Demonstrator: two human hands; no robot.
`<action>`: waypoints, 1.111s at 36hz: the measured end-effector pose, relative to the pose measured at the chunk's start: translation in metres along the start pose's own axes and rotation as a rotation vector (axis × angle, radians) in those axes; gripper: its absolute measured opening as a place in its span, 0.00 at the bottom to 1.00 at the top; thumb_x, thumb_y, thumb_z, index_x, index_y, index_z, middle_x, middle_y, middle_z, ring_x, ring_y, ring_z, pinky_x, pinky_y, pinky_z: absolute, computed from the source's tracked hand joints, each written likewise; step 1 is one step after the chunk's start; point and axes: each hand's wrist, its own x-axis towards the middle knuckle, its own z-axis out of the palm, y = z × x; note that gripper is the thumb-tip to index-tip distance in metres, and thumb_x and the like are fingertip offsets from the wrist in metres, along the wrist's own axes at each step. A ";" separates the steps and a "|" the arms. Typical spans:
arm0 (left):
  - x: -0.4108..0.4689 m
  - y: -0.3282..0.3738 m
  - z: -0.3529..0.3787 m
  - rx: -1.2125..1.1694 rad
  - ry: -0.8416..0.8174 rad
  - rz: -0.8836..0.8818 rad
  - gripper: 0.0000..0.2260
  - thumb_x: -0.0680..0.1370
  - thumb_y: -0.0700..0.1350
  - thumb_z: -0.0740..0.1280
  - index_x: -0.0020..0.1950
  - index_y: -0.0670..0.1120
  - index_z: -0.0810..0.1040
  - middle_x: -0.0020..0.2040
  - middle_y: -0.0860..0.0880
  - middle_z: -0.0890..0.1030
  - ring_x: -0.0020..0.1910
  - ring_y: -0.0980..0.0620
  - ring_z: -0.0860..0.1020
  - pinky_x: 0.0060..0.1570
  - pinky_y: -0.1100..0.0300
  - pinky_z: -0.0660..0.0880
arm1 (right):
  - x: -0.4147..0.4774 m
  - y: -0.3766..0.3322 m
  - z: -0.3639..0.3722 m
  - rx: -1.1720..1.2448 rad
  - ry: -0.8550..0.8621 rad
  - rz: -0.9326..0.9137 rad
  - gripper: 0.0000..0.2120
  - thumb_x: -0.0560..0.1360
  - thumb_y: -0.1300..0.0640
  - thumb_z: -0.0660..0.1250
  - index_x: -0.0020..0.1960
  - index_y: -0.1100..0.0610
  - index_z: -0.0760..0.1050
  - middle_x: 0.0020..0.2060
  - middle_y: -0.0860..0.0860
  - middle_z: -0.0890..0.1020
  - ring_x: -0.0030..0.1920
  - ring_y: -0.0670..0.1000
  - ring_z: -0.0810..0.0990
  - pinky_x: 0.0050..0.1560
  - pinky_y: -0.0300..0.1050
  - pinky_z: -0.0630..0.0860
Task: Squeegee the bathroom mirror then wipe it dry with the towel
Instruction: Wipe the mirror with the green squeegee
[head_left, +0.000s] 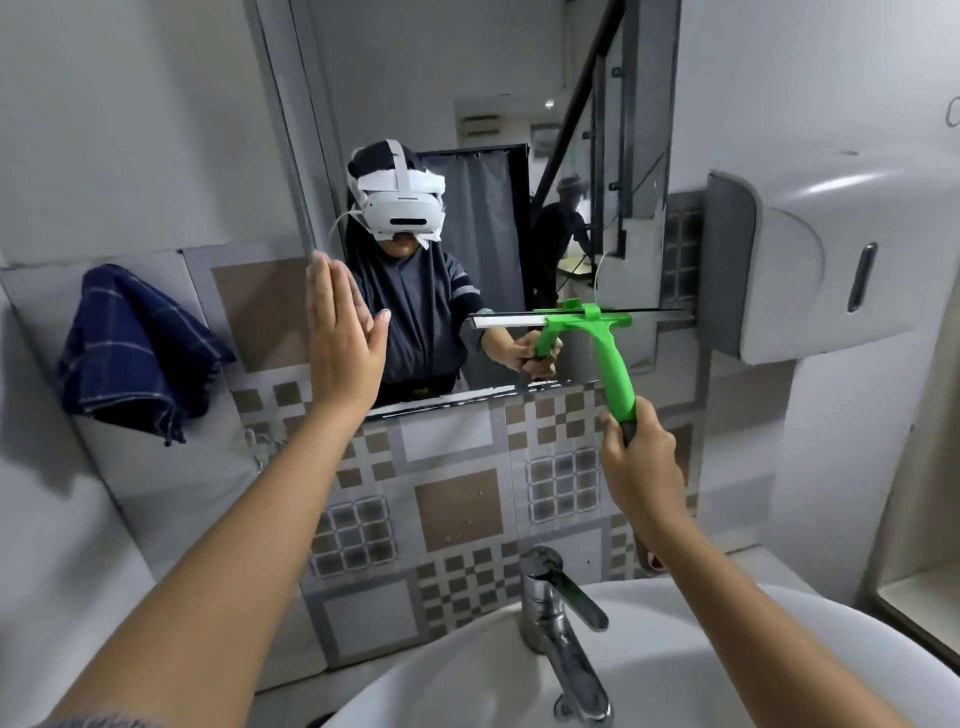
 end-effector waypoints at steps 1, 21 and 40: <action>0.000 -0.001 0.000 0.001 -0.004 0.009 0.30 0.79 0.47 0.61 0.74 0.37 0.50 0.76 0.38 0.50 0.75 0.43 0.48 0.70 0.68 0.36 | -0.002 -0.002 0.004 0.042 0.006 0.014 0.06 0.79 0.54 0.57 0.51 0.57 0.68 0.31 0.51 0.74 0.27 0.50 0.71 0.29 0.45 0.67; 0.001 -0.031 -0.012 0.011 -0.133 0.189 0.32 0.78 0.44 0.64 0.74 0.38 0.48 0.76 0.39 0.48 0.75 0.43 0.47 0.69 0.70 0.36 | -0.069 -0.045 0.080 0.387 0.052 0.196 0.07 0.79 0.56 0.58 0.47 0.60 0.68 0.29 0.50 0.69 0.24 0.45 0.65 0.23 0.37 0.64; 0.003 -0.039 -0.011 -0.020 -0.137 0.228 0.32 0.78 0.44 0.63 0.74 0.37 0.48 0.76 0.38 0.49 0.75 0.43 0.47 0.68 0.73 0.38 | -0.112 -0.040 0.117 0.101 -0.087 0.081 0.05 0.79 0.54 0.58 0.50 0.55 0.66 0.31 0.52 0.73 0.25 0.48 0.70 0.25 0.44 0.70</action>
